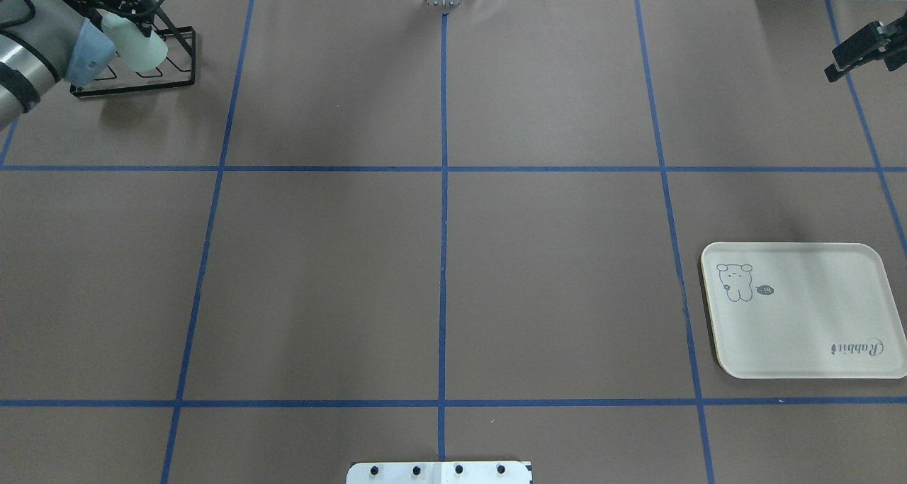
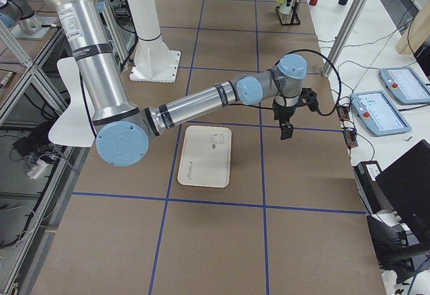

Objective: Left arm grabs green cup and hands to right arm on tray

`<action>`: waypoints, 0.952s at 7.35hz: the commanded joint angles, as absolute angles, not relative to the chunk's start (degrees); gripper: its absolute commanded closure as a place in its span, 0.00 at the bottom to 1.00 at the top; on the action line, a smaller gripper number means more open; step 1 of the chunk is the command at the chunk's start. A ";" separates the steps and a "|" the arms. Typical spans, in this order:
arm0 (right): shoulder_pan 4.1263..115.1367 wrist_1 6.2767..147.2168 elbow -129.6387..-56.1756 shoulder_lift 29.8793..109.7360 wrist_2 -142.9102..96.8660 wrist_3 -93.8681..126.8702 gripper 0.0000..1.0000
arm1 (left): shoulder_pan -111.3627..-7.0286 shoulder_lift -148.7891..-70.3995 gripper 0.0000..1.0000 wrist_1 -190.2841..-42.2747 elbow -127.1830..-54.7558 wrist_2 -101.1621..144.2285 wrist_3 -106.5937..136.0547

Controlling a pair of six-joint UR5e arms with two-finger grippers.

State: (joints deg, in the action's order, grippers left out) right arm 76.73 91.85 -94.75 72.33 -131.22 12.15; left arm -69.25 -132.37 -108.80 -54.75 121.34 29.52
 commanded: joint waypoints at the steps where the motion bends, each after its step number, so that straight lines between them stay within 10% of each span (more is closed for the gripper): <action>1: 76.73 91.85 -94.75 72.33 -131.31 12.13 0.00 | -70.22 -132.36 1.00 -108.55 -55.10 121.64 29.00; 7: 76.73 91.85 -94.83 72.33 -131.22 12.22 0.00 | -73.74 -131.92 1.00 -108.28 -60.37 127.44 29.00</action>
State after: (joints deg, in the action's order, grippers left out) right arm 76.73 91.85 -94.82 72.33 -131.22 12.19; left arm -73.03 -132.04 -108.32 -59.30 126.52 29.01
